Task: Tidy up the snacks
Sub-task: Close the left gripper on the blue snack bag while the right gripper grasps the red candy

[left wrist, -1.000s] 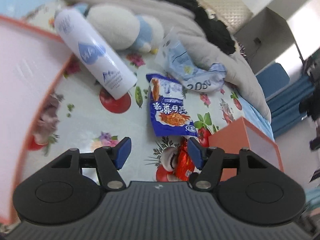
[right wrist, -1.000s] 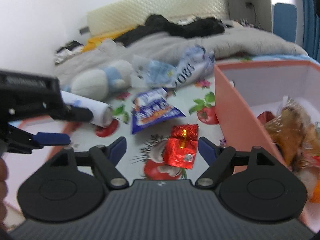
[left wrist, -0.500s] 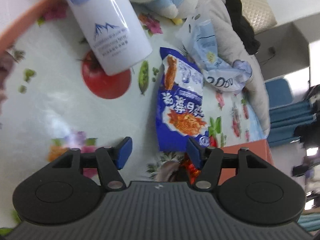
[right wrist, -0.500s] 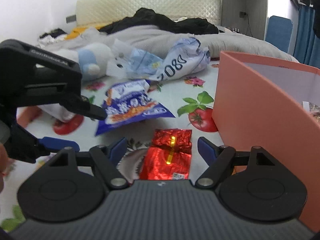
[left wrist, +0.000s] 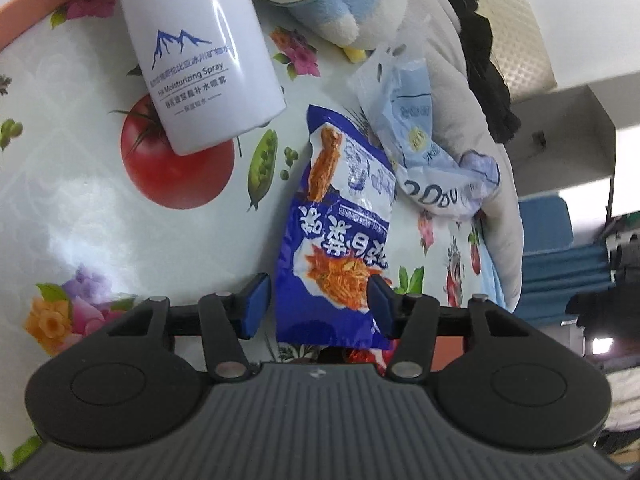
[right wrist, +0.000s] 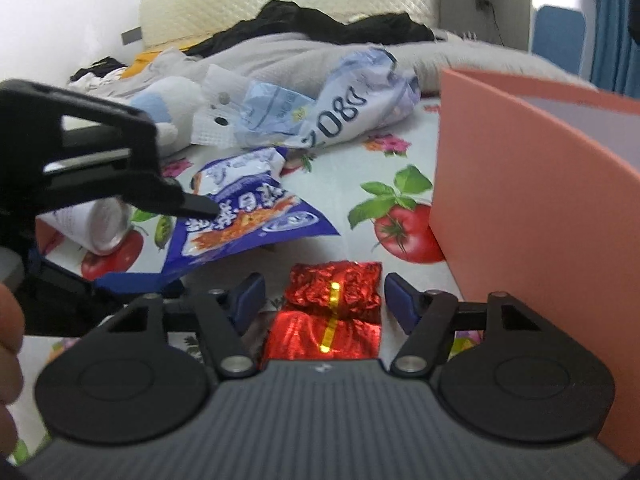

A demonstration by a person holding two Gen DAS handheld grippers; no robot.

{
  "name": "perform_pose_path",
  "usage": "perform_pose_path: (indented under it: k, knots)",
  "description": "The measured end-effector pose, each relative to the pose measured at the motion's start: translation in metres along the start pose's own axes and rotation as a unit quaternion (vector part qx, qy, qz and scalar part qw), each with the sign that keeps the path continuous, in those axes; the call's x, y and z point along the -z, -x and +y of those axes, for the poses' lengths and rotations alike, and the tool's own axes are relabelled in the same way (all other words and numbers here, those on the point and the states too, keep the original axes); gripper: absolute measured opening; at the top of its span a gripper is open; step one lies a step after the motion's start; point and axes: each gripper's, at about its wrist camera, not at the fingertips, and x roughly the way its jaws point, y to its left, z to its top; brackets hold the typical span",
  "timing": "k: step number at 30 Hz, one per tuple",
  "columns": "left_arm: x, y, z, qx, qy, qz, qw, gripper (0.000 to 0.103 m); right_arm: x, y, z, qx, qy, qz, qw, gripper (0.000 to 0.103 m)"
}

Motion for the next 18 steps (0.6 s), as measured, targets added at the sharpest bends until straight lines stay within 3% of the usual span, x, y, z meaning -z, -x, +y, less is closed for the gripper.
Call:
perform_pose_path:
  k: [4,6,8,14,18]
  knots:
    - [0.000,-0.006,0.000,0.005,0.015,0.010,0.9998,0.048,0.001,0.001,-0.003,-0.012,-0.002,0.000,1.000,0.055]
    - [0.002,-0.010,0.002,0.011,0.024,0.013,0.9996,0.043,0.002,0.004,-0.005,-0.015,-0.002,0.004,1.000,0.055]
    - [0.004,-0.013,0.003,0.010,0.028,0.014,0.9995,0.030,0.003,0.008,-0.004,-0.016,0.003,0.007,1.000,0.055]
    - [0.011,-0.013,0.012,0.007,0.042,0.013,0.9990,0.005,0.009,0.025,-0.006,-0.024,0.006,0.017,1.000,0.055]
    - [0.019,0.005,0.009,-0.005,0.007,-0.005,1.0000,0.002,0.010,0.042,-0.006,-0.036,0.005,0.019,0.999,0.055]
